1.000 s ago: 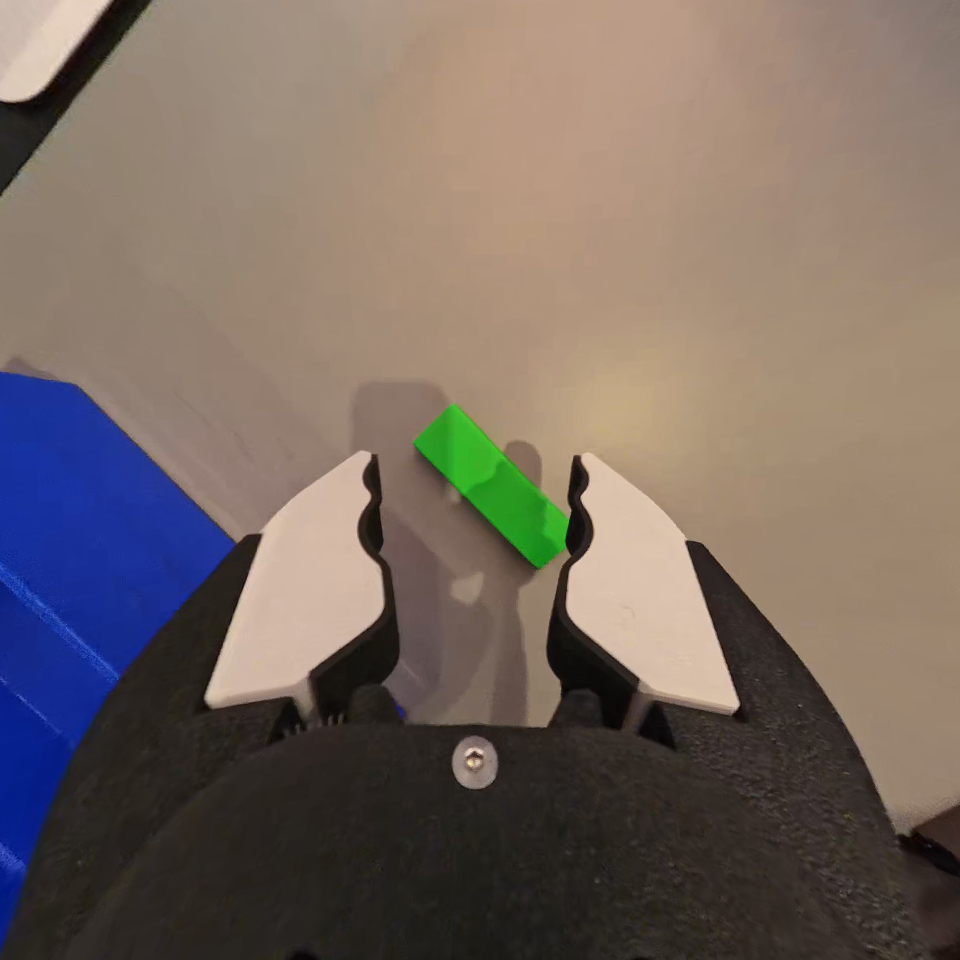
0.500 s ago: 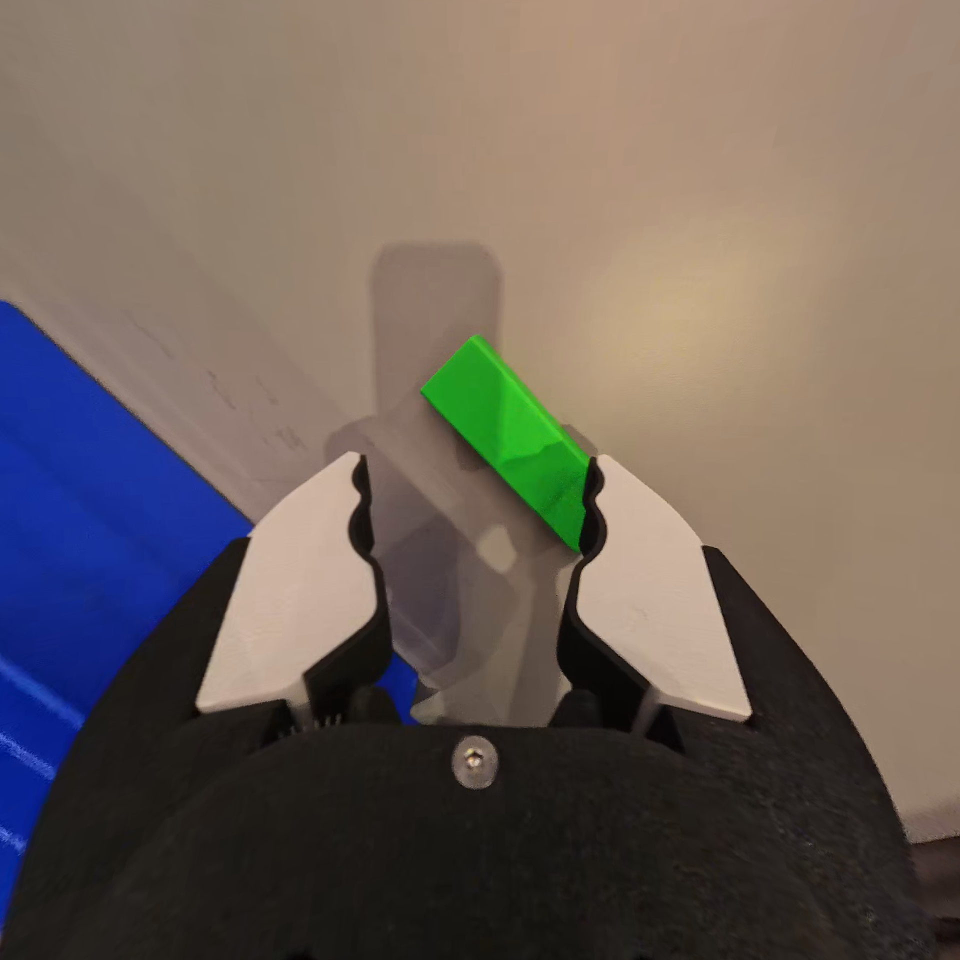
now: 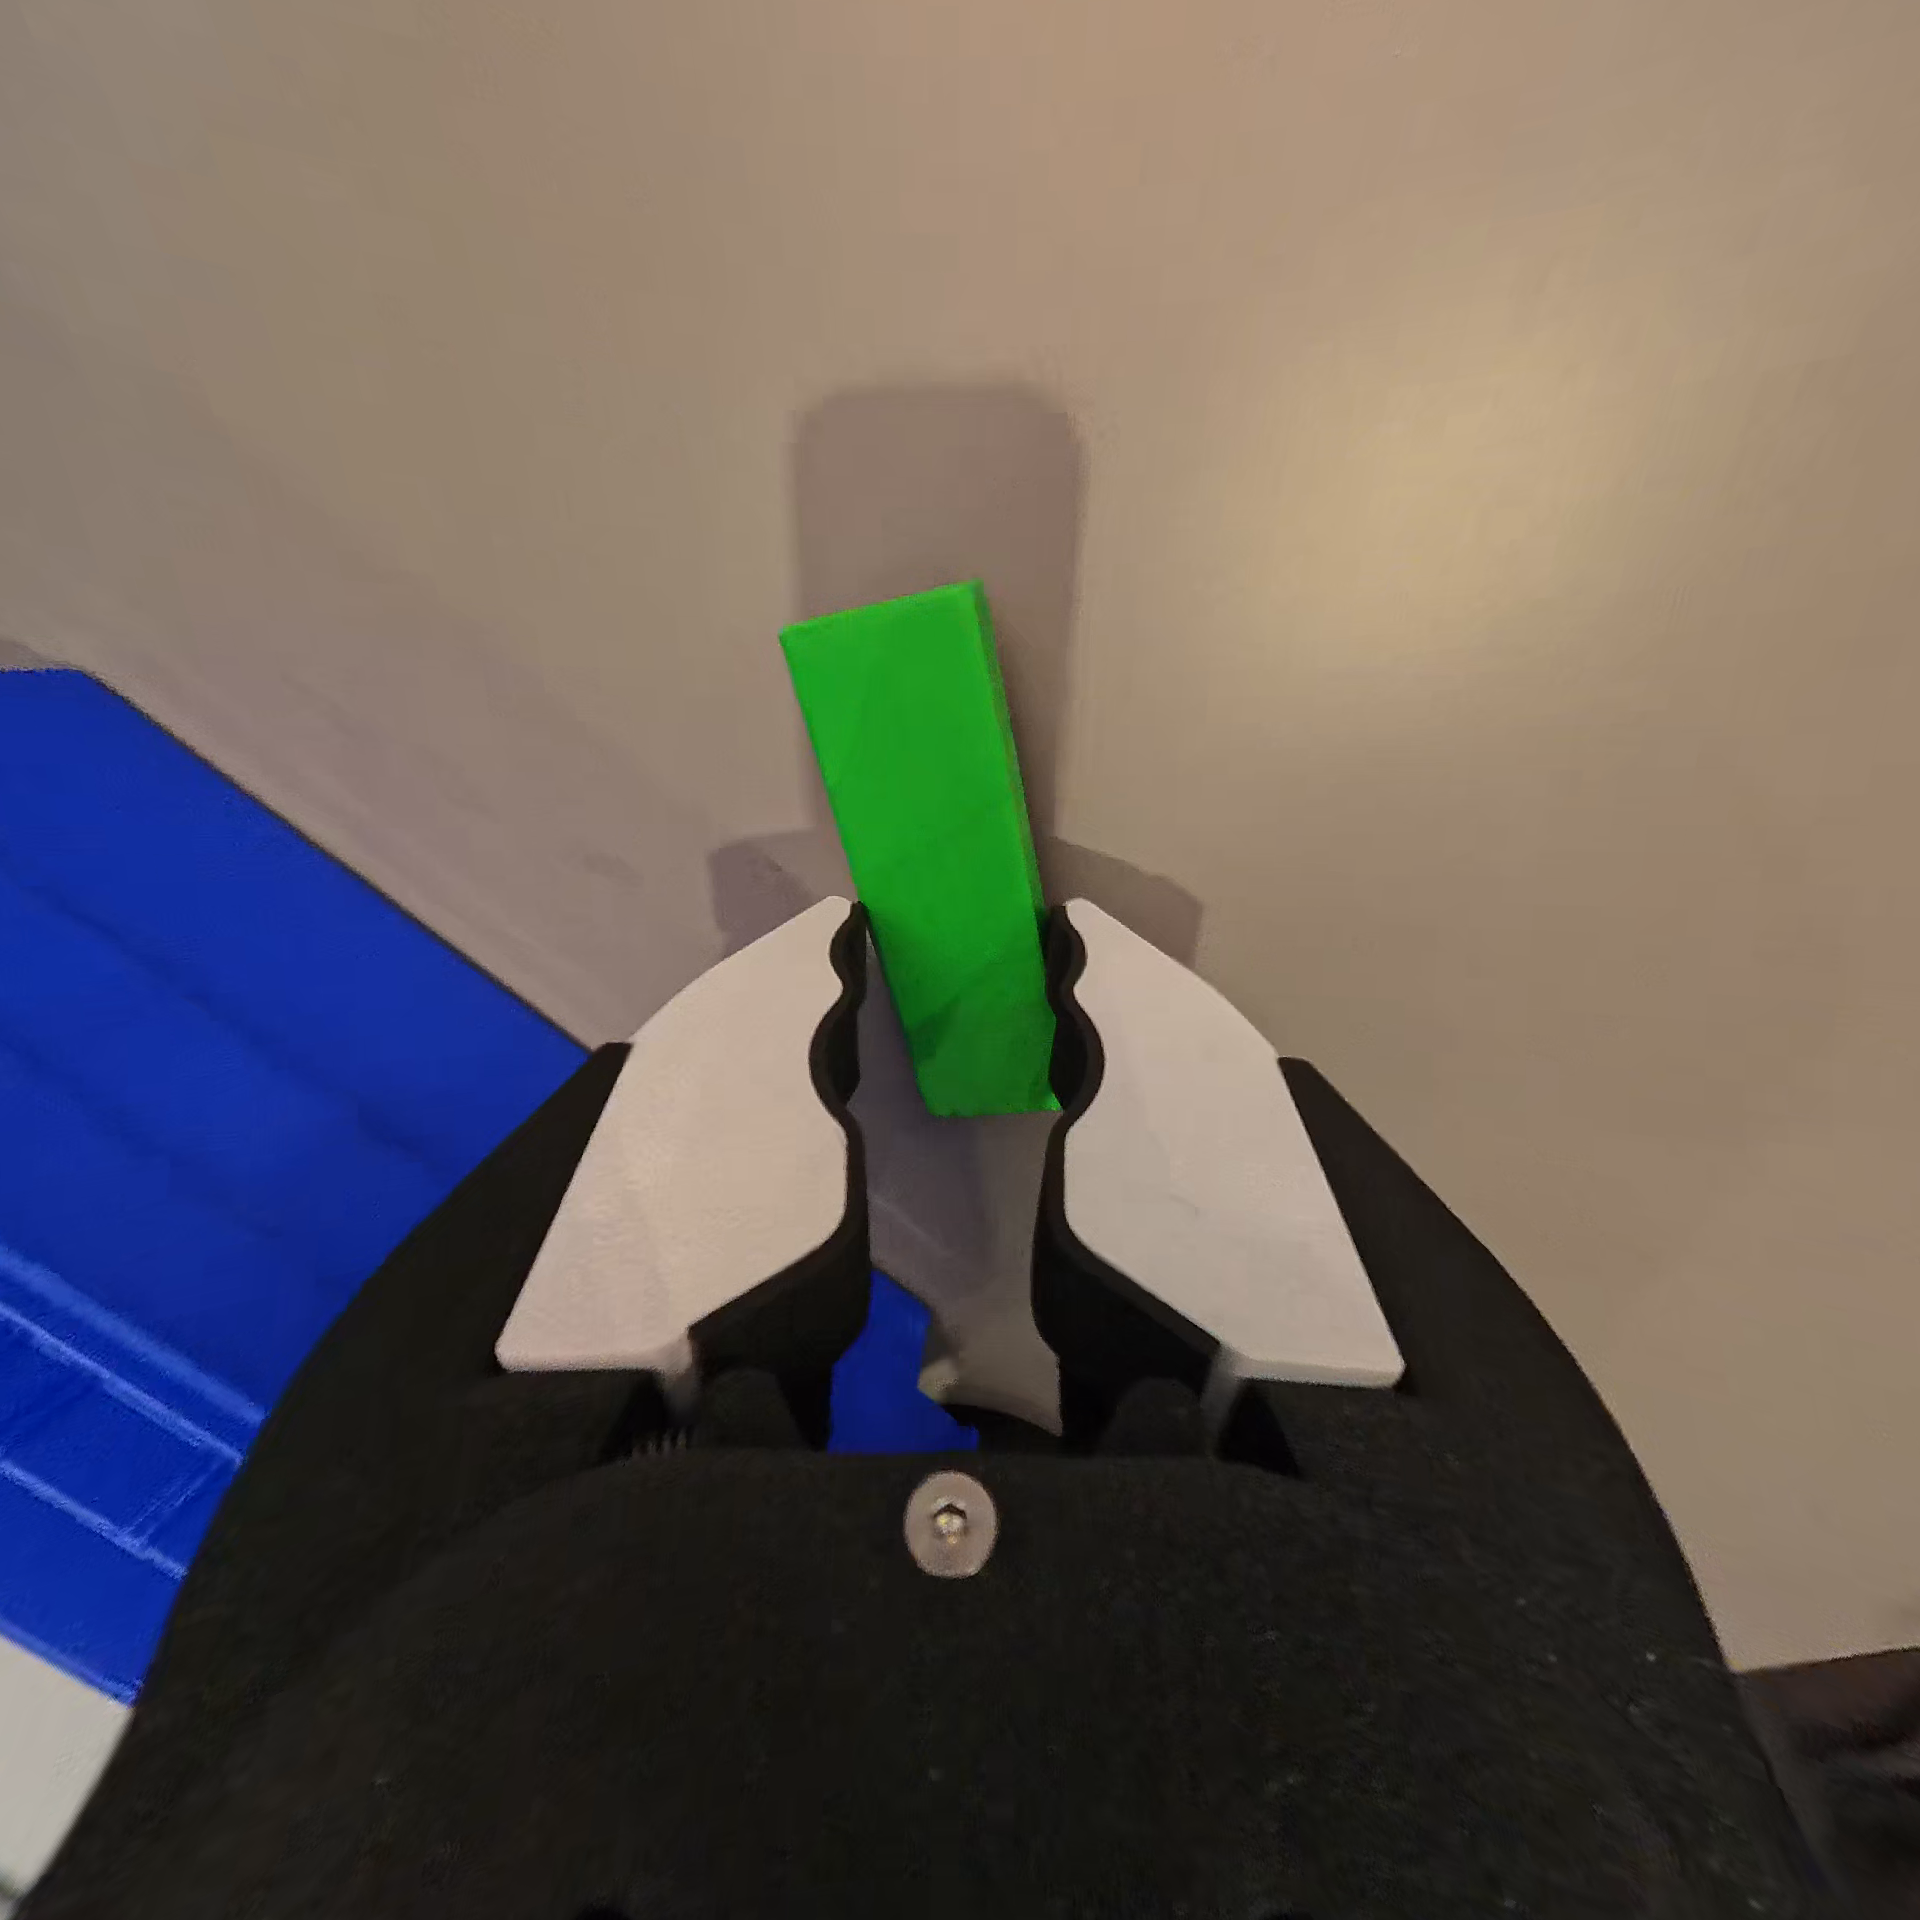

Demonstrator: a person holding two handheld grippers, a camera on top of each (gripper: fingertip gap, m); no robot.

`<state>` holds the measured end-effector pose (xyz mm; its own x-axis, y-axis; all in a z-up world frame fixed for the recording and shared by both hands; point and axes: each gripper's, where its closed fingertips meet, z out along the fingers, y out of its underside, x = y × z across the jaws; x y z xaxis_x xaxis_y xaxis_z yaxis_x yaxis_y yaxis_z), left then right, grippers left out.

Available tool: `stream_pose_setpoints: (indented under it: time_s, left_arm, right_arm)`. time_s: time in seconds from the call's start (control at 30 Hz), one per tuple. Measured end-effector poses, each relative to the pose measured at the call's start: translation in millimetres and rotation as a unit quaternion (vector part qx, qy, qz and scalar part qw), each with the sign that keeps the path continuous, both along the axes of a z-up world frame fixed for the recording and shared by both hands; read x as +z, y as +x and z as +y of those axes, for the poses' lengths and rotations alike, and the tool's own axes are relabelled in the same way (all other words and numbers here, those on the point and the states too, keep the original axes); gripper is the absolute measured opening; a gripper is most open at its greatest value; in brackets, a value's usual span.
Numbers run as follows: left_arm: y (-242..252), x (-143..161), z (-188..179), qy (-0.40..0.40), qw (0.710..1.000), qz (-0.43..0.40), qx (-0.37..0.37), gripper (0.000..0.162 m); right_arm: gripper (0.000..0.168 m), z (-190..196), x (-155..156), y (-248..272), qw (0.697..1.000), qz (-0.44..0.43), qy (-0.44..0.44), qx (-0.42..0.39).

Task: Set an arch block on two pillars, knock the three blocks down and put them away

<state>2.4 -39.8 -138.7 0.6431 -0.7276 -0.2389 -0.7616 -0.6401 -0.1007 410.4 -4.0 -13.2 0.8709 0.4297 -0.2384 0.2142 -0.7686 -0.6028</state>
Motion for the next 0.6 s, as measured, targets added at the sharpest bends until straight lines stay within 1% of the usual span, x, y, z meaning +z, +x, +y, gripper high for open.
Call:
stream_pose_setpoints:
  time_s: [0.1, 0.17, 0.2, 0.27, 0.33, 0.4, 0.47, 0.5, 0.53, 0.57, 0.6]
  left_arm:
    - [11.4, 38.1, 12.0, 0.058, 0.995, -0.082, -0.013, 0.033]
    - [28.2, 71.7, 11.7, 0.092, 0.981, -0.166, -0.042, 0.033]
    - [40.0, 90.4, 8.6, 0.112, 0.968, -0.212, -0.07, 0.033]
    - [63.8, 122.7, -6.7, 0.135, 0.938, -0.292, -0.13, 0.033]
    - [86.0, 144.5, -30.1, 0.136, 0.908, -0.35, -0.186, 0.033]
    - [103.3, 159.6, -49.4, 0.139, 0.885, -0.388, -0.218, 0.033]
    - [116.4, 170.0, -67.7, 0.133, 0.865, -0.416, -0.247, 0.033]
    - [121.3, 173.7, -76.0, 0.13, 0.856, -0.425, -0.263, 0.033]
    - [124.1, 176.5, -80.3, 0.136, 0.851, -0.429, -0.271, 0.033]
    - [125.4, 177.7, -82.7, 0.142, 0.85, -0.426, -0.276, 0.033]
    - [126.9, 178.4, -85.6, 0.145, 0.848, -0.424, -0.283, 0.033]
  right_arm:
    - [0.029, 4.0, 27.1, -22.8, 0.997, 0.042, 0.06, 0.029]
    - [0.03, 4.7, 51.2, -46.6, 0.987, 0.084, 0.117, 0.071]
    - [0.029, 3.0, 64.1, -61.6, 0.978, 0.106, 0.149, 0.103]
    - [0.03, -5.7, 84.2, -93.9, 0.951, 0.139, 0.209, 0.179]
    - [0.032, -22.6, 95.6, -128.6, 0.918, 0.166, 0.247, 0.263]
    - [0.044, -49.0, 103.5, -167.0, 0.876, 0.203, 0.262, 0.351]
    - [0.049, -78.9, 108.5, -203.9, 0.827, 0.237, 0.272, 0.431]
    - [0.053, -90.5, 108.5, -220.2, 0.808, 0.245, 0.278, 0.458]
    - [0.059, -99.5, 106.5, -234.7, 0.796, 0.249, 0.279, 0.476]
    - [0.064, -105.9, 102.9, -247.4, 0.792, 0.251, 0.272, 0.486]
    - [0.066, -110.2, 98.5, -258.0, 0.792, 0.25, 0.26, 0.493]
